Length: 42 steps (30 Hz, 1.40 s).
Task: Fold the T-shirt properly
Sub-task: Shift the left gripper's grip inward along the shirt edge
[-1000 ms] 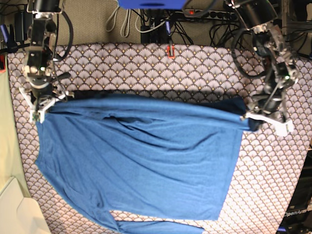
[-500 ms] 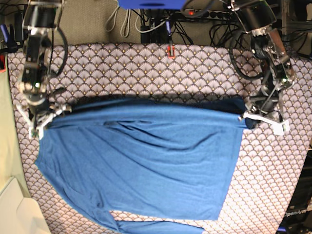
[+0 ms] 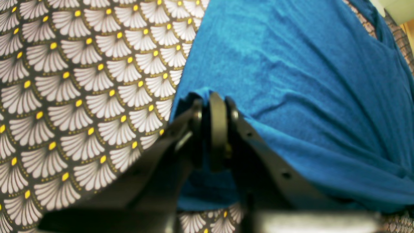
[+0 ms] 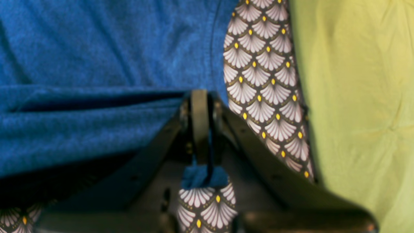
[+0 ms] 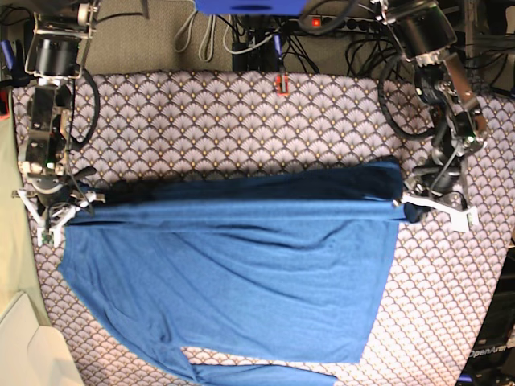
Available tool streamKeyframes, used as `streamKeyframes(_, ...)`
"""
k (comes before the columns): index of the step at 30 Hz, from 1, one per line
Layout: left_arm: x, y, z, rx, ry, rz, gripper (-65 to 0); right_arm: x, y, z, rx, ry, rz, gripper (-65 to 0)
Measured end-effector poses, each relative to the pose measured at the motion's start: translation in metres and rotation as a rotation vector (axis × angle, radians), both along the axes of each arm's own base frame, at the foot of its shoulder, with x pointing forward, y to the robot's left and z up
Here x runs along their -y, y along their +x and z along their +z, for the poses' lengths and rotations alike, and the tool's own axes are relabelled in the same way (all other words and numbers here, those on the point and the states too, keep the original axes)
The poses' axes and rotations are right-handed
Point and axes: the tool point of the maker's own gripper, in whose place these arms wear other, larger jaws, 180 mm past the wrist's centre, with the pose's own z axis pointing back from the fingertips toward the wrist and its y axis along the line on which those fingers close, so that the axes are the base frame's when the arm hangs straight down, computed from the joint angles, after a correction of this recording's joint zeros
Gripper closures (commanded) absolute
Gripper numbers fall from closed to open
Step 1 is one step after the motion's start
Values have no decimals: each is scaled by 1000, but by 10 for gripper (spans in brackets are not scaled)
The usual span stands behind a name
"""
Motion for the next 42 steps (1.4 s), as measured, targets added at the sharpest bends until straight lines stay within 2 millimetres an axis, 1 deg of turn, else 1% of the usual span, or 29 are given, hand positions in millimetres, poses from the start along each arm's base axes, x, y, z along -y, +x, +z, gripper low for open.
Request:
streamKeyframes(10, 2, 3, 2, 5, -1, -6, -9, 0, 1, 0, 1, 1, 0, 0)
streamKeyframes(12, 2, 3, -1, -1, -7, -5, -9, 0, 1, 0, 2, 1, 0, 0)
streamKeyframes(14, 3, 6, -9, -20, -24, -2, -10, 0, 1, 0, 2, 1, 0, 0)
streamKeyframes(16, 4, 9, -15, -35, -45, -1, -17, 1, -1, -5, -10, 4, -3, 0)
streamKeyframes(18, 5, 9, -21, -47, -60, 3, -54, 0, -3, -7, -18, 8, -4, 0)
streamKeyframes(22, 6, 3, -32, -79, -66, 4, -195, 0, -4, -8, -20, 7, -3, 0)
streamKeyframes(23, 7, 3, -32, -77, -68, 4, -215, 0, -5, -9, -23, 7, -4, 0)
streamKeyframes(24, 6, 4, -30, -72, -67, 4, -223, 0, -6, -10, -25, 7, -3, 0)
streamKeyframes(31, 8, 5, -29, -66, -65, -8, -225, 0, -8, -12, -30, 7, -4, 0)
streamKeyframes(33, 11, 1, -33, -99, -71, -25, -234, 0, -8, -12, -30, 7, -4, 0)
streamKeyframes(34, 13, -1, -35, -119, -74, -35, -254, 0, -8, -12, -29, 7, -4, 0)
streamKeyframes(36, 16, -5, -39, -149, -81, -51, -326, 0, -8, -12, -29, 7, -4, 0)
streamKeyframes(37, 16, -5, -40, -151, -83, -50, -379, 0, -8, -12, -30, 7, -4, 0)
streamKeyframes(39, 15, -6, -40, -151, -82, -47, -459, 0, -8, -12, -30, 7, -4, 0)
streamKeyframes(41, 13, -9, -40, -153, -74, -46, -524, 0, -8, -12, -29, 7, -4, 0)
streamKeyframes(42, 13, -12, -39, -149, -70, -46, -543, 0, -8, -12, -30, 7, -4, 0)
